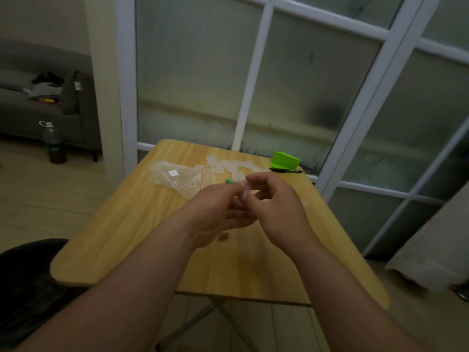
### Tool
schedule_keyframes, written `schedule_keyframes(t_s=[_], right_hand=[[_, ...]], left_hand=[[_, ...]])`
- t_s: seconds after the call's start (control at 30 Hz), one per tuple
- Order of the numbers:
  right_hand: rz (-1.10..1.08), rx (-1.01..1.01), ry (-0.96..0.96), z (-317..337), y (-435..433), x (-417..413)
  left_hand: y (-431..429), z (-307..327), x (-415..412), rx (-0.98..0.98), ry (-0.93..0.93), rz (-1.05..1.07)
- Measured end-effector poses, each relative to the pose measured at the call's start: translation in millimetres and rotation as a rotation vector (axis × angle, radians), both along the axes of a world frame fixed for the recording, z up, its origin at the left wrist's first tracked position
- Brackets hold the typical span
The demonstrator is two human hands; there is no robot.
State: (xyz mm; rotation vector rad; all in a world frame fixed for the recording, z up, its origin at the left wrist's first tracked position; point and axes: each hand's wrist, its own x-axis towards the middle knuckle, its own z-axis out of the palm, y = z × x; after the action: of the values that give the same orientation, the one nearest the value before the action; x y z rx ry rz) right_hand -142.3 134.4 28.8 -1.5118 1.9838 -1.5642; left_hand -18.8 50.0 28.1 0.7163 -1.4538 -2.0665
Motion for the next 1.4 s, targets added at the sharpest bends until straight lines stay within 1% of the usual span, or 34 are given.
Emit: schedule_keyframes(t_s=[0.13,0.23,0.33,0.5,0.63,0.73,0.97,1.17,1.4], right_hand=[[0.018,0.004,-0.016,-7,5,-1],[0.050,0.021,-0.048,-11,5,1],[0.083,0.010,-0.175,-12,6,1],[-0.030,0.059,-0.337,-13,3,-6],[-0.009,0.119,-0.474,-14,2,-4],[0.015,0.134,-0.561,-15,3,-4],[0.049,0.135,-0.591,-16,4,-8],[0.038,0.142,-0.590,-16,5,-12],[0.078,0.199,-0.615,-17,8,-21]], left_hand=[[1,-2,9,0.030,0.024,-0.092],[-1,-4,12,0.014,0.015,-0.106],[-4,-6,12,0.016,0.030,-0.088],[-4,-9,8,-0.032,0.048,0.007],[0,-10,7,-0.122,-0.032,0.021],[3,-10,8,-0.137,-0.055,0.023],[-1,-11,10,-0.142,-0.048,0.011],[2,-10,8,-0.218,-0.107,-0.015],[7,-8,4,-0.233,-0.088,-0.016]])
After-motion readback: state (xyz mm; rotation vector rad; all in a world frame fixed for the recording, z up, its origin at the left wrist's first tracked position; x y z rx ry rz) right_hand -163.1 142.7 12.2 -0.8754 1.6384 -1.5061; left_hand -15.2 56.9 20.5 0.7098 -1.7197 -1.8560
